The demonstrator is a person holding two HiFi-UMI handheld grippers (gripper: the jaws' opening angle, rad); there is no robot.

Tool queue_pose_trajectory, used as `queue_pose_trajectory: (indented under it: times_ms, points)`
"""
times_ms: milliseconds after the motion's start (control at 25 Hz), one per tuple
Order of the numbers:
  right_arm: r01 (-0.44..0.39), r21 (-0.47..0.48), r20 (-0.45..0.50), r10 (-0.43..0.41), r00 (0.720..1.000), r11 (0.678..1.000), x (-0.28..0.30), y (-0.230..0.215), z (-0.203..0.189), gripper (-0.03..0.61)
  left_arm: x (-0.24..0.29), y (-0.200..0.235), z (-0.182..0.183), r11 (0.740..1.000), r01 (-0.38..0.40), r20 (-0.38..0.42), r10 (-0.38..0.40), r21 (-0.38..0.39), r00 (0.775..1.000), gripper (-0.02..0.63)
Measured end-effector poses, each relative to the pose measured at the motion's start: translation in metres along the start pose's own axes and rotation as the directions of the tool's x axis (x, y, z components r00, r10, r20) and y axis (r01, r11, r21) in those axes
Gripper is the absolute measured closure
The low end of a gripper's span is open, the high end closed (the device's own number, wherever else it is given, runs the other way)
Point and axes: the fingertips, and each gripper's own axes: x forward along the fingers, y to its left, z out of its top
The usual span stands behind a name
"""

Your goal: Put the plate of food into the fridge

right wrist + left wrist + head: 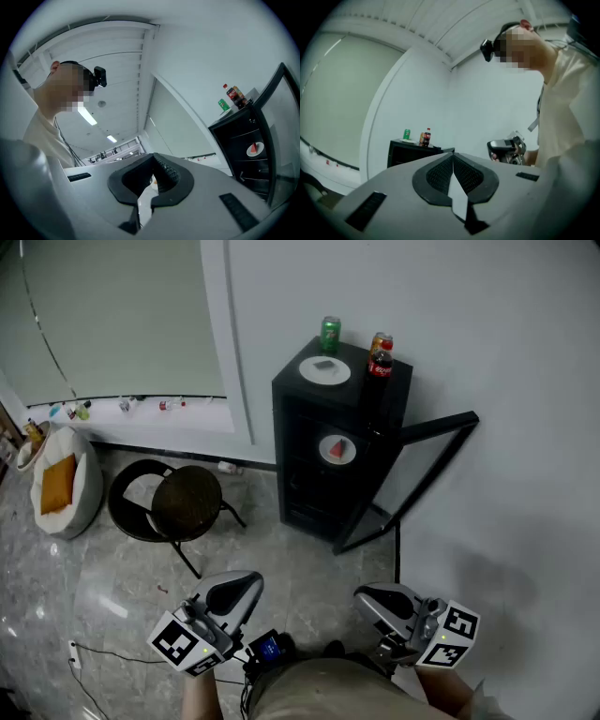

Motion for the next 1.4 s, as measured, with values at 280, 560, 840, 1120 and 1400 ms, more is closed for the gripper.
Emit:
queue_pose_trajectory:
  times_ms: [280, 560, 840, 1120, 1400]
  points:
    - [0.038, 0.016, -0.02, -0.038, 0.999, 0.999, 0.016, 0.014, -0.013, 0.558, -0.007, -0.001, -0.012, 0.997, 0.051, -0.021, -0.052, -0.052, 0.998, 0.603]
    - [0.055, 0.003, -0.004, -0.055, 0.998, 0.998, 0.042, 0.024, -0.021, 0.558, -0.015, 0.018, 0.005, 0.995, 0.092, 0.036, -0.09, -0.046, 0.995, 0.603]
    - [0.077, -0.024, -0.027, -0.078, 0.997, 0.997, 0.064, 0.034, -0.035, 0.558, -0.022, 0.027, 0.007, 0.993, 0.113, 0.055, -0.111, -0.042, 0.992, 0.603]
    - [0.098, -0.069, -0.063, -0.102, 0.993, 0.993, 0.081, 0.043, -0.049, 0.558, -0.027, 0.044, 0.013, 0.993, 0.108, 0.089, -0.104, -0.045, 0.991, 0.603]
    - [0.109, -0.137, -0.118, -0.126, 0.985, 0.985, 0.093, 0.039, -0.059, 0.558, -0.023, 0.047, 0.003, 0.991, 0.122, 0.052, -0.119, -0.061, 0.992, 0.603]
